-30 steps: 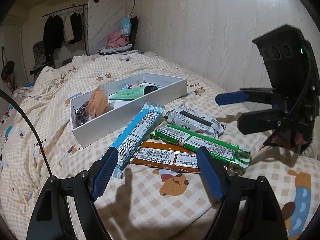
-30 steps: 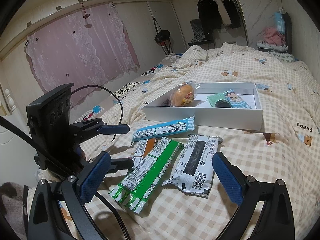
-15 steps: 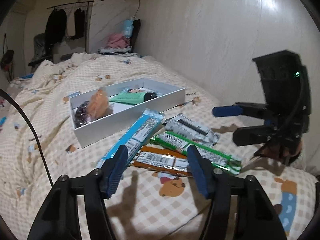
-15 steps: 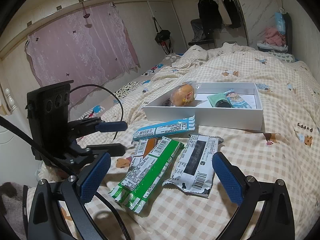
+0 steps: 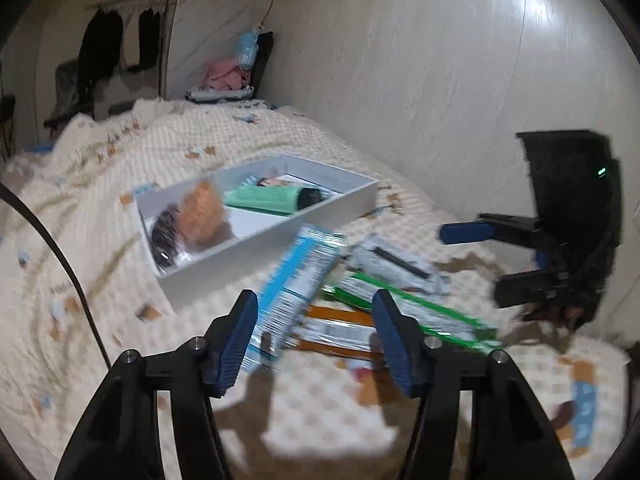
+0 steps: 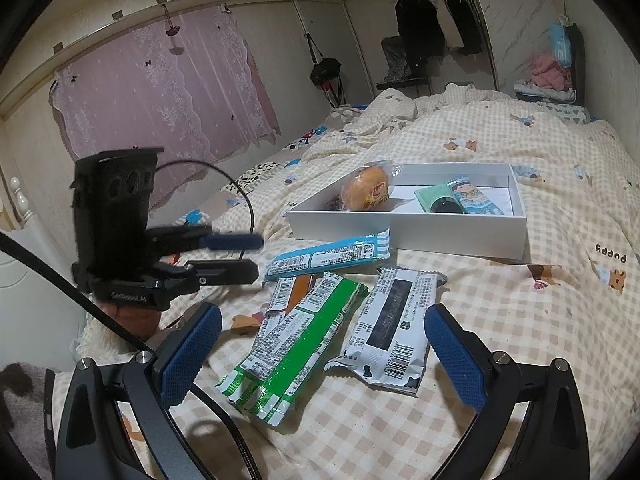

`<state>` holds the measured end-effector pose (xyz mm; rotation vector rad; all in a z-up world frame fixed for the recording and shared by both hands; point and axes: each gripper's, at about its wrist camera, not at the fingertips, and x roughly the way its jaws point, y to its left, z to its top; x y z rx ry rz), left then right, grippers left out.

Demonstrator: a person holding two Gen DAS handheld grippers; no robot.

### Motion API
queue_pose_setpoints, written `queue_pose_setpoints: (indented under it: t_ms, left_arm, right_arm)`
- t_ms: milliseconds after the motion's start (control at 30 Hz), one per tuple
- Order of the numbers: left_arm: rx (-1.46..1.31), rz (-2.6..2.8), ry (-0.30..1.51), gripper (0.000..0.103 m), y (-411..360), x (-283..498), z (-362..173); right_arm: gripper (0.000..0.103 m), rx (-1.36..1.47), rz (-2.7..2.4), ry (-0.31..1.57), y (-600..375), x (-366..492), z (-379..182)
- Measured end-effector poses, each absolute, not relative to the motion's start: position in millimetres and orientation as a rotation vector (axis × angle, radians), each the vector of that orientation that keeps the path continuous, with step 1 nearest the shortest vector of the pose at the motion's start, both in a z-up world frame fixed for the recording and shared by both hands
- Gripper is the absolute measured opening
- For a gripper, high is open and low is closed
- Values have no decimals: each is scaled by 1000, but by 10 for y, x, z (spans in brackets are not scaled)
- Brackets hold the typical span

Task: Organize objects
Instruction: 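Move the left gripper down to the blue snack bar packet, then close the left gripper on the blue snack bar packet and lift it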

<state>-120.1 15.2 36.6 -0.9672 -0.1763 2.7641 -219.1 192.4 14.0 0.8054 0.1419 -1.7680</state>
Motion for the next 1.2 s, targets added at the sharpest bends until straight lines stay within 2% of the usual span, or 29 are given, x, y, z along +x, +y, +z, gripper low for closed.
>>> queue_pose_setpoints:
  t_ms: [67, 300, 500, 600, 633, 733, 1200]
  left_arm:
    - [-1003, 2761, -170, 64, 82, -1295, 285]
    - [-1086, 2628, -392, 64, -184, -1496, -23]
    - [-1078, 2634, -349, 63, -139, -1478, -31]
    - [-1072, 2638, -349, 53, -146, -1483, -24]
    - [-1075, 2648, -355, 46, -163, -1482, -28]
    - [-1065, 2650, -392, 38, -209, -1463, -28]
    - [-1025, 2758, -421, 33, -203, -1002, 306]
  right_arm:
    - [102, 809, -1767, 141, 1921, -2202, 135]
    - [102, 812, -1765, 140, 1926, -2215, 134]
    - [102, 817, -1760, 137, 1926, -2219, 132]
    - [102, 819, -1759, 135, 1928, -2219, 132]
    - [102, 820, -1758, 133, 1929, -2220, 131]
    - [102, 821, -1757, 133, 1931, -2224, 126]
    - [102, 821, -1757, 133, 1928, -2223, 124]
